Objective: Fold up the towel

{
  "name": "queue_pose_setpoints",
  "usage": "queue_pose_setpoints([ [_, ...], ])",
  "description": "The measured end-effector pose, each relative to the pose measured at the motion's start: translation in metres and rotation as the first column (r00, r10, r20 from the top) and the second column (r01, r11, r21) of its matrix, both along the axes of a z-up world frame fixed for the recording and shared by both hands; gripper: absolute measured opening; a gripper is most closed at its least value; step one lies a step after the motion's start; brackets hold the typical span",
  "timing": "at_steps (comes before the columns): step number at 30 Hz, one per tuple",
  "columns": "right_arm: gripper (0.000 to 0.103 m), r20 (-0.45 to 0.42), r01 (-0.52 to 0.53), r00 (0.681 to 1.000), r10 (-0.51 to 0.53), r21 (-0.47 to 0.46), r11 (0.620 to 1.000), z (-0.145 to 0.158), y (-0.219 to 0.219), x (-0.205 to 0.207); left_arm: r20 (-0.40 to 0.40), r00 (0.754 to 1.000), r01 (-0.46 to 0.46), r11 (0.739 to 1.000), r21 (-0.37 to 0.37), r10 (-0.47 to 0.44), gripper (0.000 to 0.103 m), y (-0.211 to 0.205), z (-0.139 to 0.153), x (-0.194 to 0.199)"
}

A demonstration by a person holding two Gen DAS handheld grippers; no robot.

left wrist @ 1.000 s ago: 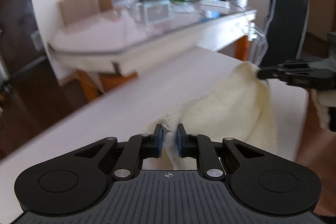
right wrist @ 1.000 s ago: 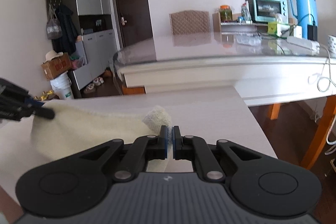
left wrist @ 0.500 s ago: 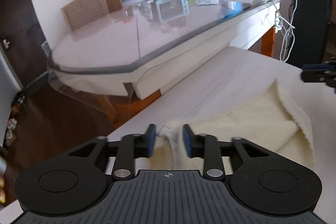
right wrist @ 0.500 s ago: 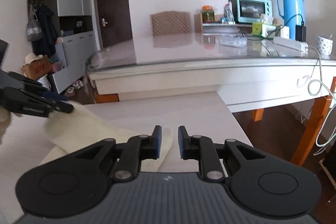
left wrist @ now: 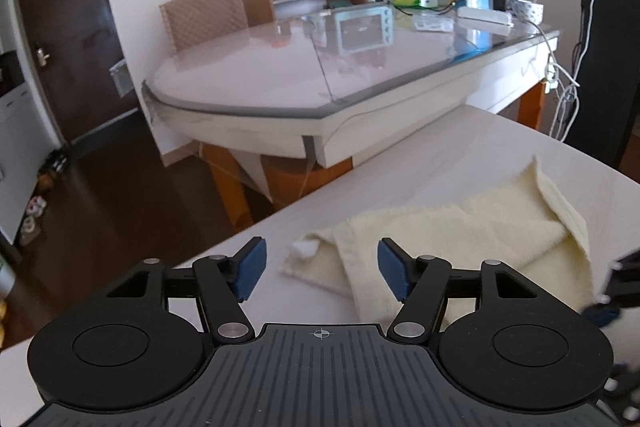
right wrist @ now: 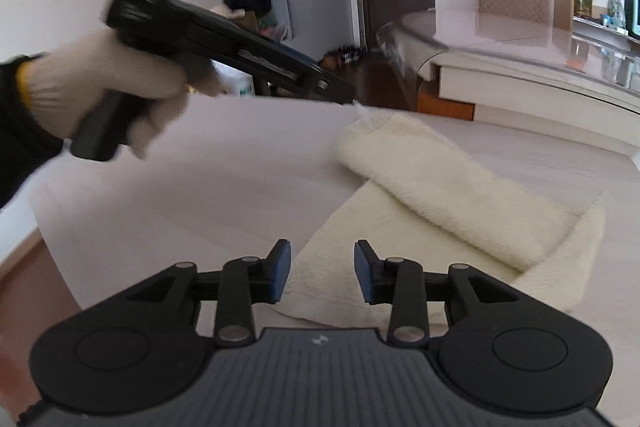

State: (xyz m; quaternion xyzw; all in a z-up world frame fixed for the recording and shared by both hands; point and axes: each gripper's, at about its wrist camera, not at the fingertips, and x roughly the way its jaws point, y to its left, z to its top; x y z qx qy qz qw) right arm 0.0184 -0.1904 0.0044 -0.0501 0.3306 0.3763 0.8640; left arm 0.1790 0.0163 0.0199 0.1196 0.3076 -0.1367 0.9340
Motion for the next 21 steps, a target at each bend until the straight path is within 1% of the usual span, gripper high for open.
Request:
queue_pose_setpoints([
  [2,0.035,-0.03,-0.016,0.999,0.015,-0.012,1.0,-0.004,0.003,0.004,-0.005,1.0,0.013,1.0,0.002,-0.013,0.073,0.005,-0.002,-0.01],
  [5,0.034,-0.1,-0.085,0.991,0.086,0.022,0.996,-0.004,-0.004,0.0,-0.022,0.999,0.031,0.999,0.014,-0.031,0.073,0.011,-0.008,-0.025],
  [8,0.034,-0.136,-0.143,0.98,0.144,0.02,0.99,-0.002,-0.012,-0.018,-0.046,0.996,0.079,0.997,0.016,-0.078,0.073,0.01,-0.015,-0.041],
  [11,0.033,-0.177,-0.154,0.972,0.156,0.027,0.988,0.0,-0.025,-0.029,-0.056,0.991,0.121,0.992,0.038,-0.119,0.074,0.001,-0.021,-0.05],
  [13,0.031,-0.204,-0.152,0.967,0.154,0.021,0.988,0.002,-0.04,-0.038,-0.066,0.986,0.16,0.986,0.056,-0.156,0.074,-0.009,-0.026,-0.054],
  [16,0.024,-0.225,-0.121,0.967,0.116,-0.008,0.993,0.005,-0.065,-0.048,-0.076,0.979,0.196,0.978,0.076,-0.19,0.074,-0.02,-0.03,-0.055],
  [18,0.023,-0.229,-0.092,0.97,0.082,-0.03,0.995,0.008,-0.078,-0.05,-0.096,0.973,0.22,0.971,0.093,-0.211,0.074,-0.031,-0.035,-0.053],
  [19,0.024,-0.23,-0.073,0.971,0.063,-0.037,0.997,0.009,-0.083,-0.052,-0.112,0.969,0.231,0.969,0.085,-0.221,0.074,-0.034,-0.037,-0.05],
  [20,0.024,-0.226,-0.049,0.973,0.04,-0.035,0.998,0.011,-0.089,-0.053,-0.118,0.968,0.233,0.969,0.08,-0.223,0.071,-0.035,-0.038,-0.05],
  [21,0.027,-0.215,-0.02,0.976,0.015,-0.022,1.0,0.014,-0.094,-0.052,-0.143,0.963,0.239,0.97,0.053,-0.229,0.057,-0.035,-0.04,-0.048],
])
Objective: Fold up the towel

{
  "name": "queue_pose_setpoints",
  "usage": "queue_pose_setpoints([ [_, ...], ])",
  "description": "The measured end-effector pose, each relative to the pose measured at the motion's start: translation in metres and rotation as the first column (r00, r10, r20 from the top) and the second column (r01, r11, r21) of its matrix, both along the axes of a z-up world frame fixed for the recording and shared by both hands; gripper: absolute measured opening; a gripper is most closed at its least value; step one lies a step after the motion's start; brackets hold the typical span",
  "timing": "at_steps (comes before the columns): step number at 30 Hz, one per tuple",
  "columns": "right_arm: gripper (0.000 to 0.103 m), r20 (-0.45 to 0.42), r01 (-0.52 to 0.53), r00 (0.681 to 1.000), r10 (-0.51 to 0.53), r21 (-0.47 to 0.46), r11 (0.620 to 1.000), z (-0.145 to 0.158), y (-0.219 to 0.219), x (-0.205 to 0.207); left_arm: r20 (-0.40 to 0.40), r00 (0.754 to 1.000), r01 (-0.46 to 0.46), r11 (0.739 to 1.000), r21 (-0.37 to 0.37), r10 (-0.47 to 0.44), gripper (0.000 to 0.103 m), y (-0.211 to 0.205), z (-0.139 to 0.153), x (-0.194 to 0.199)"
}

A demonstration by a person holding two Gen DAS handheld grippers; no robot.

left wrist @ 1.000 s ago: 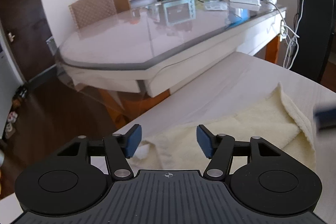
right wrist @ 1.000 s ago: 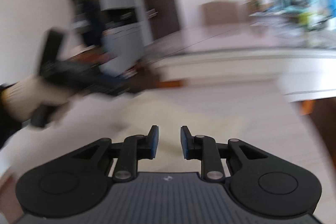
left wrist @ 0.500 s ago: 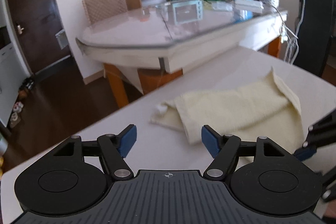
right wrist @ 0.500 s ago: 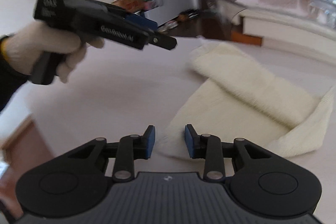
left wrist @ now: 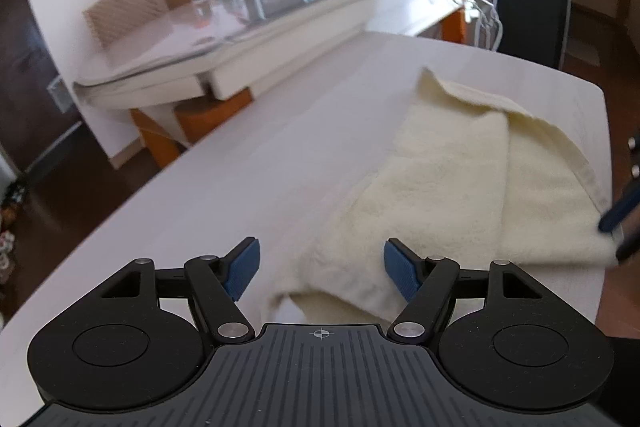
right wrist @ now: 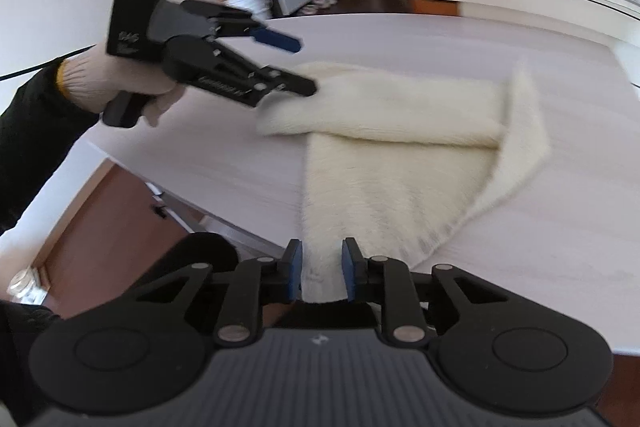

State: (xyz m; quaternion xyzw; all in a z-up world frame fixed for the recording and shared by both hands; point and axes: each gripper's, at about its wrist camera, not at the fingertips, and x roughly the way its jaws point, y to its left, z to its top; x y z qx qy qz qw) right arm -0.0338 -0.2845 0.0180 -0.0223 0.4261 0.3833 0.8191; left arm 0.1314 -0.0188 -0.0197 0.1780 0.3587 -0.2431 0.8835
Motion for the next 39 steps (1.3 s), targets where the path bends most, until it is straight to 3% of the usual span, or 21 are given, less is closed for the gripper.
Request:
queue_pose_setpoints([
  [1,0.028,0.01,0.029,1.0,-0.029,0.014,1.0,0.002,-0.005,0.001,-0.033,0.999,0.004,1.0,-0.022,-0.005,0.037,0.0,-0.001,0.003],
  [3,0.03,0.032,0.069,0.997,-0.07,0.036,0.997,0.004,-0.009,0.005,-0.06,0.998,0.014,0.999,-0.045,-0.016,0.022,-0.001,-0.002,0.004],
  [10,0.03,0.089,0.083,0.993,-0.083,0.011,0.997,-0.013,0.012,0.019,-0.05,0.998,-0.035,0.994,-0.099,0.03,0.018,0.009,0.011,0.009],
  [16,0.03,0.091,0.028,0.995,-0.028,-0.005,1.0,-0.016,0.01,0.018,0.02,0.993,-0.116,0.985,-0.131,0.12,0.019,0.02,0.028,0.045],
  [19,0.03,0.09,0.017,0.996,-0.016,-0.009,1.0,-0.015,0.01,0.019,0.08,0.986,-0.138,0.986,-0.093,0.146,0.019,0.01,0.028,0.065],
  [24,0.024,0.079,0.018,0.997,-0.018,0.0,1.0,-0.015,0.004,0.021,0.106,0.975,-0.188,0.98,-0.063,0.194,0.033,0.006,0.025,0.091],
  [27,0.024,0.067,0.026,0.997,-0.026,0.011,1.0,-0.015,-0.002,0.023,0.096,0.975,-0.198,0.979,-0.054,0.202,0.059,0.017,0.027,0.085],
  [32,0.023,0.064,0.031,0.997,-0.032,0.02,0.999,-0.014,-0.003,0.023,0.058,0.992,-0.107,0.993,-0.053,0.11,0.059,0.035,0.033,0.041],
  [36,0.024,0.073,0.036,0.997,-0.037,0.014,0.999,-0.013,-0.004,0.019,-0.009,0.999,-0.04,0.999,0.003,0.04,0.058,0.034,0.02,0.005],
  [39,0.028,0.083,0.037,0.996,-0.037,0.007,0.999,-0.012,-0.004,0.012,-0.015,0.997,-0.072,0.997,0.028,0.072,0.057,0.028,0.006,0.004],
])
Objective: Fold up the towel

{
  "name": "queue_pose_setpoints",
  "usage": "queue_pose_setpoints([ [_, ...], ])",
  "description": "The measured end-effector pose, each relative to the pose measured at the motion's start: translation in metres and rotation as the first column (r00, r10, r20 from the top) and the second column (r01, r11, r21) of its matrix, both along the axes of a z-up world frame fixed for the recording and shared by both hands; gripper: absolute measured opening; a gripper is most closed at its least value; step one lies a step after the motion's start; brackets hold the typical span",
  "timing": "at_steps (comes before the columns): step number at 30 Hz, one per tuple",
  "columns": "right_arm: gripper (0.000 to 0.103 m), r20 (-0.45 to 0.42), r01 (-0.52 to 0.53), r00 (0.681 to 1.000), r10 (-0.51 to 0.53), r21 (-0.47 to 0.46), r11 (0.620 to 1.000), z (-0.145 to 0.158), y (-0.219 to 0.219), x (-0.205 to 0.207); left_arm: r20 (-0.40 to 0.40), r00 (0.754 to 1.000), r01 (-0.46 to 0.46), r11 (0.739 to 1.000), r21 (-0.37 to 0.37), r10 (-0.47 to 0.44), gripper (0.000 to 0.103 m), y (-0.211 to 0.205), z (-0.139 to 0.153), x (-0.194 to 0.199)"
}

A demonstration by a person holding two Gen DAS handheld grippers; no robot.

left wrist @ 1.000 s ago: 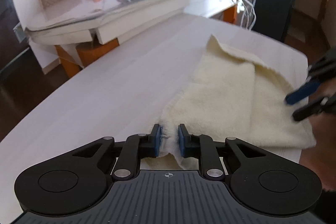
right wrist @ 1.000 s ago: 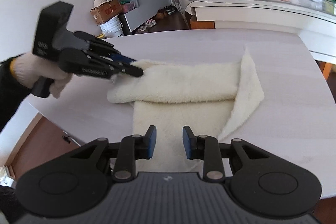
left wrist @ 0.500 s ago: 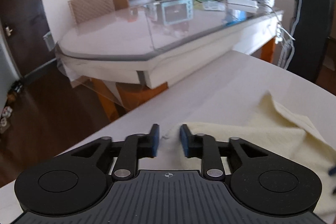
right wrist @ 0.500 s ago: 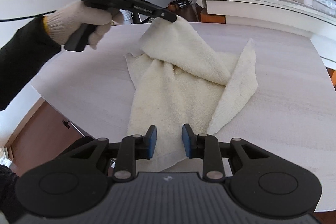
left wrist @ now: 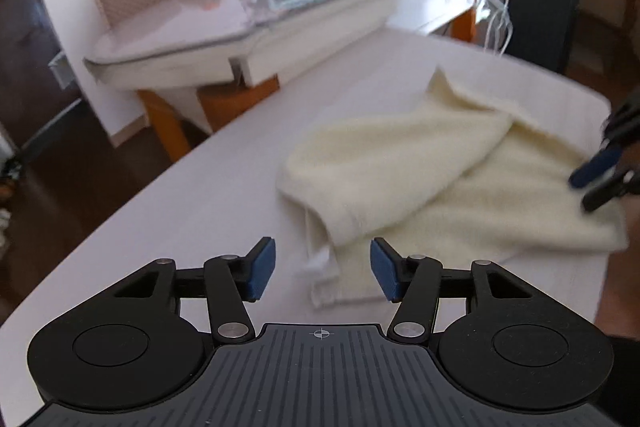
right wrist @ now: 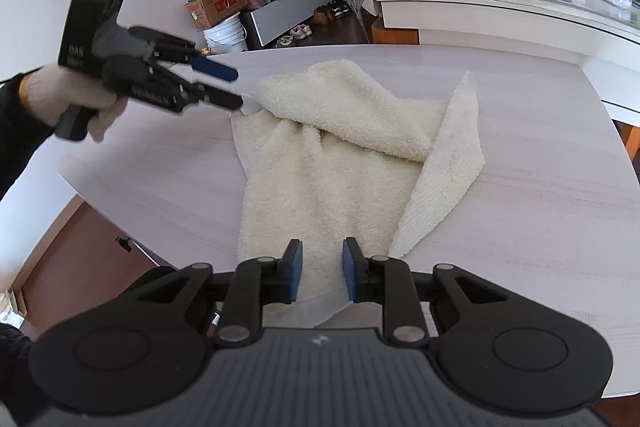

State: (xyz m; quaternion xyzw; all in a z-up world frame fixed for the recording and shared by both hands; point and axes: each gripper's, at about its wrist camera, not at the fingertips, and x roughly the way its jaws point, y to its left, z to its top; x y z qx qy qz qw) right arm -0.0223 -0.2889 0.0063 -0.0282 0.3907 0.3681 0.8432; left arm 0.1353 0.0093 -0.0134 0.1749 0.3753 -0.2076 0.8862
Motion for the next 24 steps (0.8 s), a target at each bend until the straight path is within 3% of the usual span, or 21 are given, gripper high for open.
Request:
queue_pose_setpoints([
  [3,0.031,0.02,0.005,1.0,-0.004,-0.017,1.0,0.0,0.004,-0.005,0.025,1.0,-0.009,0.997,0.075,0.007,0.058,-0.009,-0.01,-0.001],
  [7,0.038,0.03,0.009,1.0,-0.008,-0.033,0.999,0.002,0.008,-0.008,0.002,1.0,-0.031,0.996,0.089,0.031,0.054,-0.005,-0.008,-0.012],
  [10,0.047,0.04,0.011,0.999,-0.01,-0.041,0.999,0.002,0.012,-0.009,-0.029,0.999,-0.038,0.995,0.088,0.041,0.053,0.003,-0.006,-0.036],
  [18,0.047,0.073,0.045,0.996,-0.043,-0.024,0.999,0.001,0.025,0.002,-0.081,0.992,-0.095,0.994,0.046,0.098,0.053,0.019,-0.002,-0.101],
  [22,0.048,0.081,0.023,0.996,-0.021,-0.028,0.999,0.001,0.034,0.009,-0.136,0.988,-0.077,0.997,0.026,0.079,0.054,0.022,0.002,-0.113],
  [24,0.048,0.094,0.025,0.995,-0.021,-0.046,0.999,-0.001,0.037,0.012,-0.115,0.989,-0.091,0.996,0.013,0.092,0.055,0.027,0.009,-0.112],
])
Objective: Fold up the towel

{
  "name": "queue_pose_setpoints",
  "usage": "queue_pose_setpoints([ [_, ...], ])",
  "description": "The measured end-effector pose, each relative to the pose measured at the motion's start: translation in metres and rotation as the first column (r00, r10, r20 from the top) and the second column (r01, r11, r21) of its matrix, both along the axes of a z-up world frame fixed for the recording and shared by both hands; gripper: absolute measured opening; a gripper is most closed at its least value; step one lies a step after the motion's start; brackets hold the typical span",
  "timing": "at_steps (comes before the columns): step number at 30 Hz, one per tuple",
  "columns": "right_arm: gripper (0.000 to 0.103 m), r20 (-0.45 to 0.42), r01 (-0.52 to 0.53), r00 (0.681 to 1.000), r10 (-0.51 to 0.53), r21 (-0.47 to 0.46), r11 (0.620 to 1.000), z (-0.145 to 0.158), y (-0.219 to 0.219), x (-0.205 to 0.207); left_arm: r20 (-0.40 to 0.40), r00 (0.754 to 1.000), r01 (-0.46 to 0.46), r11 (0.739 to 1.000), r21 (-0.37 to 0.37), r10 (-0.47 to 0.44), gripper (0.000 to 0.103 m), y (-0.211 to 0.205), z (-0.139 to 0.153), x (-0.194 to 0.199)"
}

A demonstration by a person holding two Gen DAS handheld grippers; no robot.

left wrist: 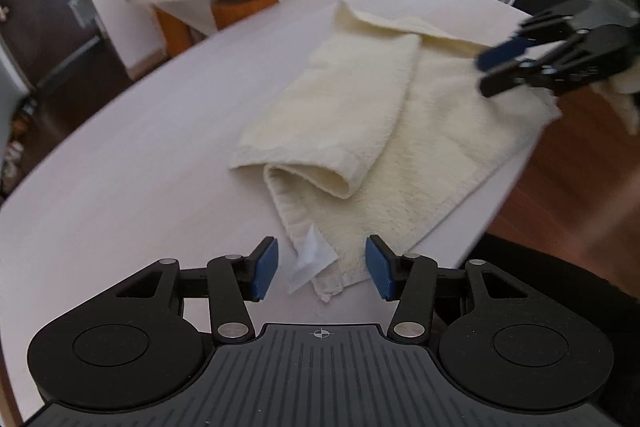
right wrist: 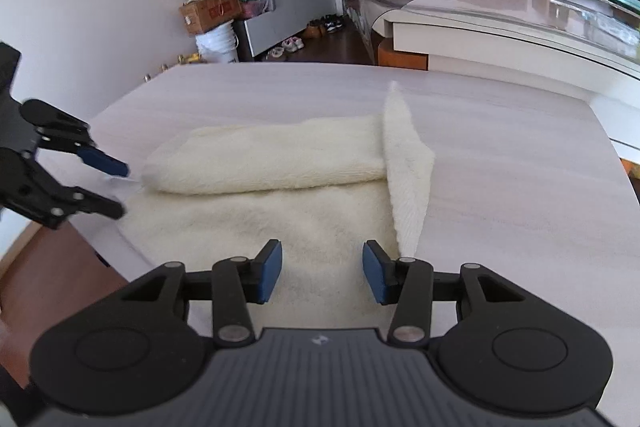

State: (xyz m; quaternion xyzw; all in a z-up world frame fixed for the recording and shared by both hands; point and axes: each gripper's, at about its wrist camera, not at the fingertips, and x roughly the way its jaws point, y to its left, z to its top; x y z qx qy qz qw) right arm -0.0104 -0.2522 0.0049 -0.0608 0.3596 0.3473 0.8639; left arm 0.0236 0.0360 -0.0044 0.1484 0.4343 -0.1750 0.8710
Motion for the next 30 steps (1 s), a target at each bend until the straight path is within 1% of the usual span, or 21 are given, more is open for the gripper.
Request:
queue_pose_setpoints([
  [1,0.048,-0.001,0.004,1.0,-0.004,0.003,1.0,0.0,-0.001,0.002,0.012,1.0,-0.008,1.0,-0.006,0.008,0.057,0.003,0.004,0.001],
  [4,0.049,0.004,0.015,1.0,-0.015,0.008,1.0,0.0,-0.002,0.004,0.063,0.994,-0.082,0.996,-0.047,0.085,0.066,0.017,0.016,0.022],
  [5,0.049,0.004,0.017,1.0,-0.017,0.008,1.0,0.0,-0.003,0.004,0.077,0.991,-0.108,0.992,-0.058,0.112,0.066,0.022,0.018,0.029],
  [7,0.05,0.002,0.018,1.0,-0.018,0.007,1.0,-0.001,-0.003,0.004,0.09,0.985,-0.145,0.988,-0.051,0.149,0.065,0.027,0.017,0.046],
  [10,0.05,0.005,0.024,1.0,-0.024,0.008,1.0,-0.002,-0.002,0.003,0.085,0.985,-0.15,0.988,-0.04,0.153,0.064,0.026,0.009,0.071],
  [11,0.05,0.004,0.026,1.0,-0.026,0.009,1.0,-0.002,-0.002,0.003,0.062,0.99,-0.126,0.991,-0.034,0.128,0.064,0.023,0.003,0.081],
  [13,0.05,0.002,0.033,0.999,-0.033,0.026,0.999,-0.001,-0.002,0.004,0.053,0.994,-0.098,0.995,0.002,0.098,0.064,0.018,-0.004,0.086],
  [14,0.05,0.003,0.032,0.999,-0.032,0.04,0.999,0.0,-0.002,0.003,0.054,0.995,-0.081,0.996,0.034,0.079,0.064,0.014,-0.008,0.089],
  [15,0.05,0.003,0.022,1.0,-0.023,0.059,0.998,0.002,0.0,0.002,0.058,0.996,-0.072,0.996,0.059,0.069,0.065,0.011,-0.011,0.091],
  [16,0.05,0.004,0.004,1.0,-0.004,0.08,0.997,0.003,0.002,0.001,0.062,0.996,-0.07,0.995,0.069,0.066,0.067,0.01,-0.013,0.091],
  [17,0.05,0.005,-0.018,1.0,0.018,0.101,0.995,0.005,0.005,0.0,0.069,0.996,-0.069,0.995,0.078,0.063,0.067,0.01,-0.013,0.093],
  [20,0.05,0.011,-0.131,0.991,0.131,0.15,0.98,0.009,0.028,-0.003,0.092,0.994,-0.066,0.991,0.113,0.056,0.068,0.01,-0.015,0.1],
  [22,0.049,0.018,-0.189,0.982,0.188,0.138,0.972,0.006,0.045,-0.005,0.114,0.992,-0.066,0.987,0.147,0.05,0.068,0.011,-0.016,0.106],
  [24,0.049,0.019,-0.235,0.972,0.234,0.117,0.965,0.002,0.06,-0.005,0.137,0.989,-0.081,0.984,0.161,0.059,0.068,0.016,-0.018,0.118],
  [26,0.049,0.007,-0.261,0.965,0.262,0.1,0.96,-0.003,0.066,-0.005,0.149,0.986,-0.092,0.983,0.158,0.069,0.068,0.02,-0.021,0.128],
  [30,0.051,-0.005,-0.283,0.959,0.285,0.094,0.954,-0.006,0.064,-0.007,0.179,0.981,-0.112,0.98,0.166,0.082,0.068,0.028,-0.024,0.151],
])
